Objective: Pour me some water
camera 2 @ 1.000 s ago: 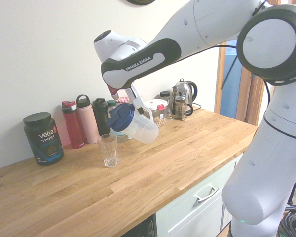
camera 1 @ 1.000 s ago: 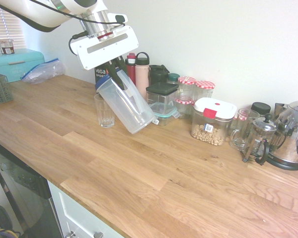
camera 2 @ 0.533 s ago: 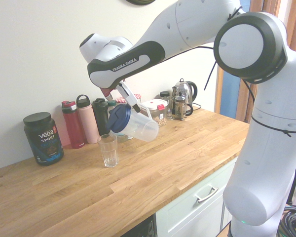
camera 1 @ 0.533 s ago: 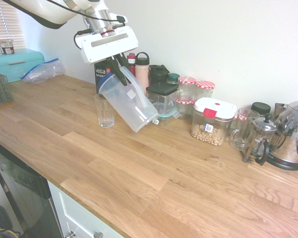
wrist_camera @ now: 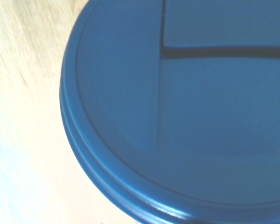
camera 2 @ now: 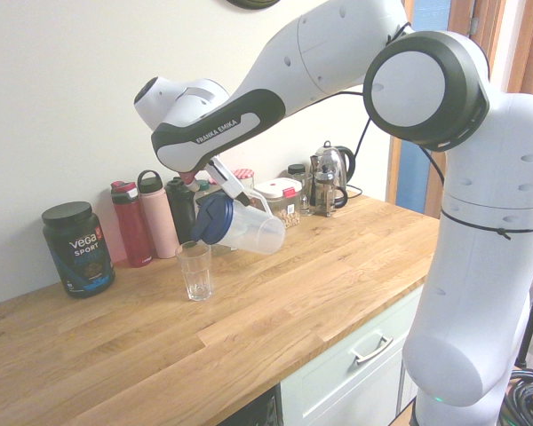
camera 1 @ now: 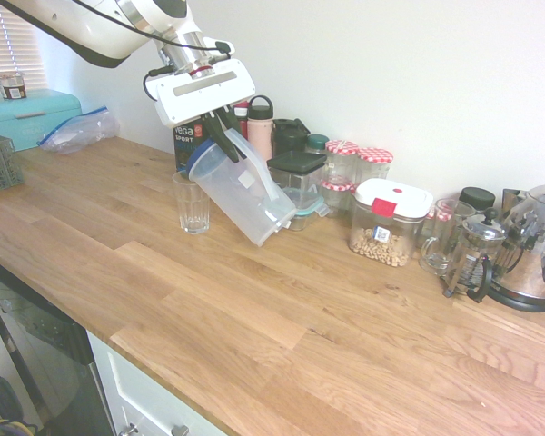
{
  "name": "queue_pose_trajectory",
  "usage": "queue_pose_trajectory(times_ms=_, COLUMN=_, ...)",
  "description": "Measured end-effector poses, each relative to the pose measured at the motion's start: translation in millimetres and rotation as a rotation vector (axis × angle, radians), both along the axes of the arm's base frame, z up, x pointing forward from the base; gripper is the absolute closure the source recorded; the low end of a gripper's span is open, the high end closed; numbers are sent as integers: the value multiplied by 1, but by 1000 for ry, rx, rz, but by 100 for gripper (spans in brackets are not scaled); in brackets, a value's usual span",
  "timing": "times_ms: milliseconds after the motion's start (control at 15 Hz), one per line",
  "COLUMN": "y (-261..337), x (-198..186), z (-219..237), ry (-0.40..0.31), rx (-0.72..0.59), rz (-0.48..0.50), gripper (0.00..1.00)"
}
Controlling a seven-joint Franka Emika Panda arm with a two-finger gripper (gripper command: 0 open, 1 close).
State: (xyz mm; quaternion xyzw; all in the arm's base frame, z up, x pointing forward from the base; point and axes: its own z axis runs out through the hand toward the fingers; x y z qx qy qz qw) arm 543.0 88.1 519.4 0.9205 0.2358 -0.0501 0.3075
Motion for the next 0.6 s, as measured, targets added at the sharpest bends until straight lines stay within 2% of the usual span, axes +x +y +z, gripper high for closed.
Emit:
queue_pose_trajectory(times_ms=133, y=-5, x=-5, z=13, ry=-9, rx=38, rz=-5, gripper=100)
queue_pose_trajectory(times_ms=267, y=-27, x=-22, z=51, ry=-49, rx=144, rz=-30, gripper=100)
queue_pose_trajectory(times_ms=467, y=-109, x=-71, z=102, ry=-114, rx=324, rz=-133, gripper=100)
queue_pose_trajectory(times_ms=600, y=-174, x=-99, z=106, ry=-151, rx=423, rz=-246, gripper=100)
